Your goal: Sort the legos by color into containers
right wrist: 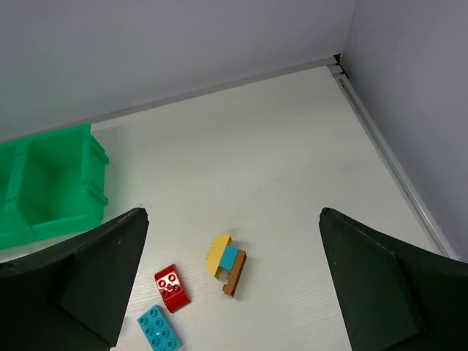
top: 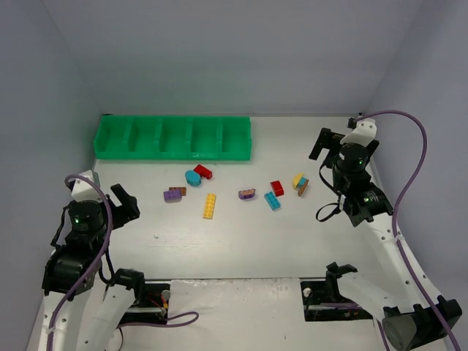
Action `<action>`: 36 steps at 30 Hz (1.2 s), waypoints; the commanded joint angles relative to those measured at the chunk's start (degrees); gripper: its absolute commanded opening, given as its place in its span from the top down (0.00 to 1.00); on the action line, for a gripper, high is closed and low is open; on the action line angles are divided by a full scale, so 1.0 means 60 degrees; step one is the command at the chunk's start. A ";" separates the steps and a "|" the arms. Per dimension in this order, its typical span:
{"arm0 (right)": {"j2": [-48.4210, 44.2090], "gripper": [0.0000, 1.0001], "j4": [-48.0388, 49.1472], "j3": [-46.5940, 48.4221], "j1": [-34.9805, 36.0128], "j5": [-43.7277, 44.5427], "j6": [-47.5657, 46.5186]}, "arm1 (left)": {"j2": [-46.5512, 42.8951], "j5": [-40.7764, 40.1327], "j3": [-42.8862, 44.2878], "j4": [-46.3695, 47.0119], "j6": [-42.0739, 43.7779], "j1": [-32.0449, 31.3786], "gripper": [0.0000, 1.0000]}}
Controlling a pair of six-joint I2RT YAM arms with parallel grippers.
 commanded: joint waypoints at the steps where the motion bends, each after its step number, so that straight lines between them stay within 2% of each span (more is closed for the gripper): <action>1: 0.0108 0.00 0.0539 0.0037 -0.0054 -0.0125 0.0184 | 0.0352 0.0458 0.0021 0.0585 -0.0026 0.0004 0.24; 3: 0.0283 0.00 0.0496 0.0080 -0.0054 -0.0198 0.0330 | 0.0701 0.0737 0.0006 0.0834 0.0105 0.0004 0.24; 5: 0.0400 0.00 0.0451 0.0095 -0.0054 -0.0955 0.0360 | 0.1126 0.1410 0.0093 0.0850 0.0237 -0.0010 0.24; 9: 0.0971 0.00 -0.0117 0.0329 -0.0054 -0.1078 0.0754 | 0.2837 0.2378 0.0430 0.0994 0.0340 -0.0069 0.24; 11: 0.1147 0.00 -0.0281 0.0388 -0.0054 -0.1325 0.0682 | 0.3367 0.2569 0.0562 0.1244 0.0267 -0.0463 0.24; 13: 0.1382 0.00 -0.0499 0.0490 -0.0054 -0.1385 0.0784 | 0.4127 0.2293 0.0752 0.1566 0.0018 -0.0989 0.24; 17: 0.1514 0.00 -0.0735 0.0563 -0.0053 -0.1590 0.0974 | 0.5505 0.1678 0.1220 0.2240 -0.0362 -0.2701 0.24; 21: 0.1529 0.00 -0.0838 0.0535 -0.0054 -0.1751 0.1121 | 0.7480 0.1369 0.1659 0.2592 -0.0524 -0.3494 0.24; 26: 0.1412 0.04 -0.0867 0.0447 -0.0053 -0.1810 0.1180 | 0.9416 0.1456 0.2290 0.2710 -0.0612 -0.3980 0.25; 30: 0.1310 0.04 -0.0882 0.0330 -0.0054 -0.1781 0.1297 | 1.1041 0.1793 0.2949 0.2739 -0.0641 -0.4214 0.30; 36: 0.1266 0.04 -0.0896 0.0198 -0.0054 -0.1825 0.1356 | 1.2363 0.1867 0.3477 0.2827 -0.0817 -0.4332 0.33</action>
